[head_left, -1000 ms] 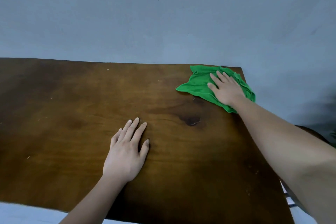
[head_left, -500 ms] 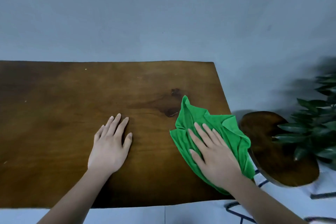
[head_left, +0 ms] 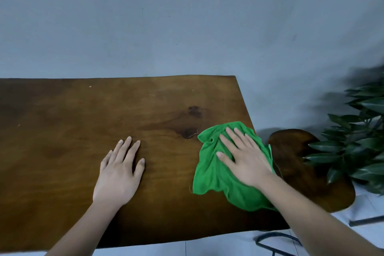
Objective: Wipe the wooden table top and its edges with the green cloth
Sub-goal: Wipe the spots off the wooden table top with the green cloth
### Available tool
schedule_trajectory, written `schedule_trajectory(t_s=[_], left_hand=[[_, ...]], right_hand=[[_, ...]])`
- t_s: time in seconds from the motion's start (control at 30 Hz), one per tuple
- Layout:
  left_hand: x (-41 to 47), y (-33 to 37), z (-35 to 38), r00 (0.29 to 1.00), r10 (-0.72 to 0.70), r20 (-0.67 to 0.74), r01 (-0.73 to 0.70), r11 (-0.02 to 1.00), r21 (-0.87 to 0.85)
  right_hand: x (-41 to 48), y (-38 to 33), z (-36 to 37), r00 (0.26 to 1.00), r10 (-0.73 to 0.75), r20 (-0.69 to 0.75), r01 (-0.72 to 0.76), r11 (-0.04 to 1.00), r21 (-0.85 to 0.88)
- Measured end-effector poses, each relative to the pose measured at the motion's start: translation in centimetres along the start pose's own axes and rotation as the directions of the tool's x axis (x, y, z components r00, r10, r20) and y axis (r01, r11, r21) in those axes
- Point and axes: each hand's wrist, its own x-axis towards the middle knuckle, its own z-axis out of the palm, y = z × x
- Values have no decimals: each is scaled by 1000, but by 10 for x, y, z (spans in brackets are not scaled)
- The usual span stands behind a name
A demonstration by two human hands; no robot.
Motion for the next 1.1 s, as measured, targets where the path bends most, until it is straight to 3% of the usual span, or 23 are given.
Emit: schedule_trajectory(t_s=[0.43,0.63,0.87,1.1], left_hand=[[2,1,2,1000,-13,-17,13,1000,-10],[3,1,1,1000,-18,-18,18,1000,-17],[3,1,1,1000,-17,-1,17,999,-34],[-2,4,-11,1000,8,-4,-8,985,-173]], right_hand=[[204,33,-41,982,186,-43,-183,981,61],[259,12,-48,989,143,-28,-143,990,19],[196,-36,-26,985,-172,19,173,983,-62],[44,-63,8,965,-259,31,260,965,-33]])
